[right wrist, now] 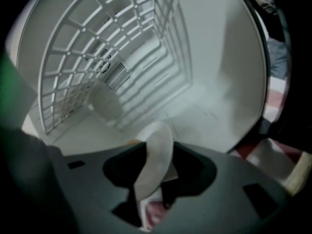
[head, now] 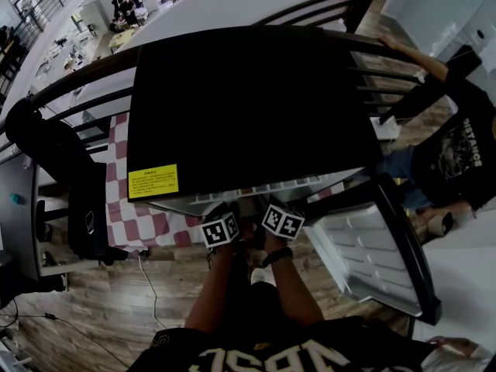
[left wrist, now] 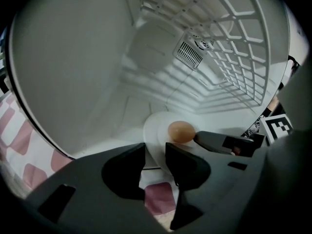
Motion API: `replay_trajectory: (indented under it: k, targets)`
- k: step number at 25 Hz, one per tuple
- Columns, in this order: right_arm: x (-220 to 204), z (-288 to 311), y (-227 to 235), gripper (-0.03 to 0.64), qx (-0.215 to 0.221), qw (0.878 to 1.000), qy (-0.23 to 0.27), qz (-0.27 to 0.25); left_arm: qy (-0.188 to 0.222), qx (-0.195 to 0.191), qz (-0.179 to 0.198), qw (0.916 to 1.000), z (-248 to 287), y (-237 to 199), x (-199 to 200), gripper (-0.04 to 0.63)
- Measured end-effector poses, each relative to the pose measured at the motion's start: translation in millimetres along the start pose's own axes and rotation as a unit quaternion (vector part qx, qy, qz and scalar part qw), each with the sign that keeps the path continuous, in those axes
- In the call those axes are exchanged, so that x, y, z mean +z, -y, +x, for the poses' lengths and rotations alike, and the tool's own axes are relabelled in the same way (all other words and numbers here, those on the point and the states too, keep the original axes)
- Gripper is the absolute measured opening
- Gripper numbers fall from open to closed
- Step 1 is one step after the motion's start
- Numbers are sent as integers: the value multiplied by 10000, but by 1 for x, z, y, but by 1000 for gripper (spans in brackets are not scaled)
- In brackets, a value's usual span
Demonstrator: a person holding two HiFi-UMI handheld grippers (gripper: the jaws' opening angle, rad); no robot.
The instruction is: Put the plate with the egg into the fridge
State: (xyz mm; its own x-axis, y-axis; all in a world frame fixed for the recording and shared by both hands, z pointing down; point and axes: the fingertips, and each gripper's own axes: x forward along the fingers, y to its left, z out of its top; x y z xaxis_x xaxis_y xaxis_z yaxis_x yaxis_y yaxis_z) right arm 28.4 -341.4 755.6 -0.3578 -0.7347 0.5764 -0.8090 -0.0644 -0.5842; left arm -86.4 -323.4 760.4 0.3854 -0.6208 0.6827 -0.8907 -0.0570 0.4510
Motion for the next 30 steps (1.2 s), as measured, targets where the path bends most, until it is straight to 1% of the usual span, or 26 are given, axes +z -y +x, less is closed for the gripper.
replay_trajectory:
  k: [5, 9, 13, 18, 23, 26, 30]
  targets:
    - [11, -8, 11, 184, -118, 9996, 94, -224, 11, 102, -23, 9999, -3, -6, 0, 146]
    - [19, -16, 17, 184, -126, 9994, 234, -201, 139, 229, -10, 9996, -7, -17, 6, 146]
    - [19, -26, 23, 184, -135, 9991, 335, -223, 252, 232, -68, 9994, -14, -19, 9, 146]
    - [5, -37, 24, 184, 17, 9993, 352, -100, 323, 98, -151, 9993, -23, -14, -1, 146]
    - [-17, -44, 22, 183, 277, 9992, 211, 175, 184, -214, -411, 9988, -28, -3, -29, 146]
    - [-32, -47, 21, 183, 392, 9989, 104, 246, 116, -373, -582, 9975, -31, 3, -45, 146]
    - [-47, -48, 19, 183, 538, 9983, -74, 189, 44, -520, -549, 9971, -33, 12, -58, 146]
